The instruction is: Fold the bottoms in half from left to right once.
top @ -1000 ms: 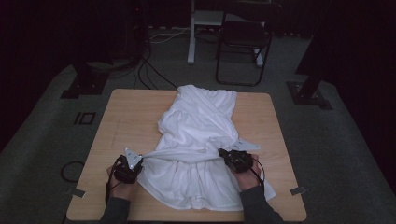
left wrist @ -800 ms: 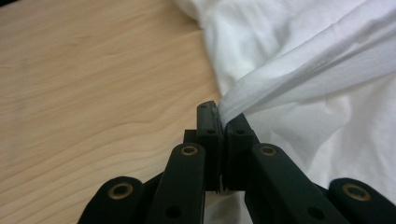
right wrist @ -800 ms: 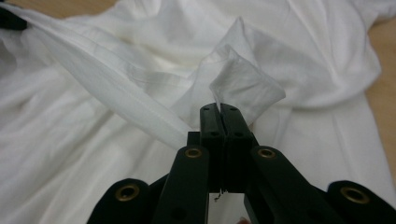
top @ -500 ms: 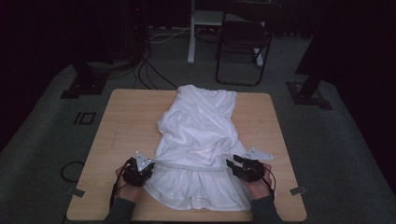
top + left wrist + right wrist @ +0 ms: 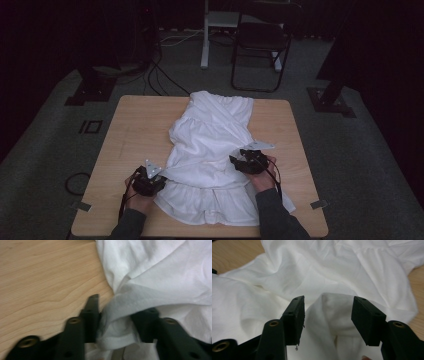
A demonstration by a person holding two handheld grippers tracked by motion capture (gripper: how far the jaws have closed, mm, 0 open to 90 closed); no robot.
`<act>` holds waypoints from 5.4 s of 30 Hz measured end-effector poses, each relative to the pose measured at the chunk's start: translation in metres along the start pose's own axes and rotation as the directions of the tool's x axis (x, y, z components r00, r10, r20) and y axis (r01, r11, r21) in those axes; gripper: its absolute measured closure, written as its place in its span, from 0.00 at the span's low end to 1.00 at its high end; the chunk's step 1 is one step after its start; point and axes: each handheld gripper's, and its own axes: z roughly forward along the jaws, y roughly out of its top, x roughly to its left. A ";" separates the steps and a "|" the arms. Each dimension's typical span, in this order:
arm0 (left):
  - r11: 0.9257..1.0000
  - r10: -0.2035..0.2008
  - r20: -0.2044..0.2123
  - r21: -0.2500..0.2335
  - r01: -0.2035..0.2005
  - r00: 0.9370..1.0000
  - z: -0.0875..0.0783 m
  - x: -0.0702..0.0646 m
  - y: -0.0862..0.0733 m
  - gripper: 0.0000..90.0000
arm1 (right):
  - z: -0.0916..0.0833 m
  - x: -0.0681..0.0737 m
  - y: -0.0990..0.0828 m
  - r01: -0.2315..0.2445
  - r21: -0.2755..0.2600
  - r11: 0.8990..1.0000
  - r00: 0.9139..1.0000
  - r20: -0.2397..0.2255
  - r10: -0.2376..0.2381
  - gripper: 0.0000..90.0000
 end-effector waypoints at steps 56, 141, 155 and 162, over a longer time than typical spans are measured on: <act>0.991 0.046 0.041 -0.125 -0.040 0.998 -0.031 -0.004 0.044 0.47 | -0.025 -0.070 -0.037 -0.193 0.036 0.981 0.970 0.160 0.185 0.61; 0.993 -0.116 0.171 0.010 0.116 0.978 0.097 0.049 0.098 0.99 | 0.054 -0.097 0.023 -0.153 0.025 0.988 0.974 0.171 0.146 1.00; 1.000 -0.010 0.071 -0.028 0.012 0.997 0.046 0.035 0.071 1.00 | 0.047 -0.091 -0.011 -0.154 0.099 0.983 0.969 0.212 0.130 1.00; 0.999 0.006 0.079 -0.037 -0.004 0.997 0.019 0.017 0.044 1.00 | 0.022 -0.063 -0.027 -0.093 0.161 0.983 0.979 0.194 0.061 1.00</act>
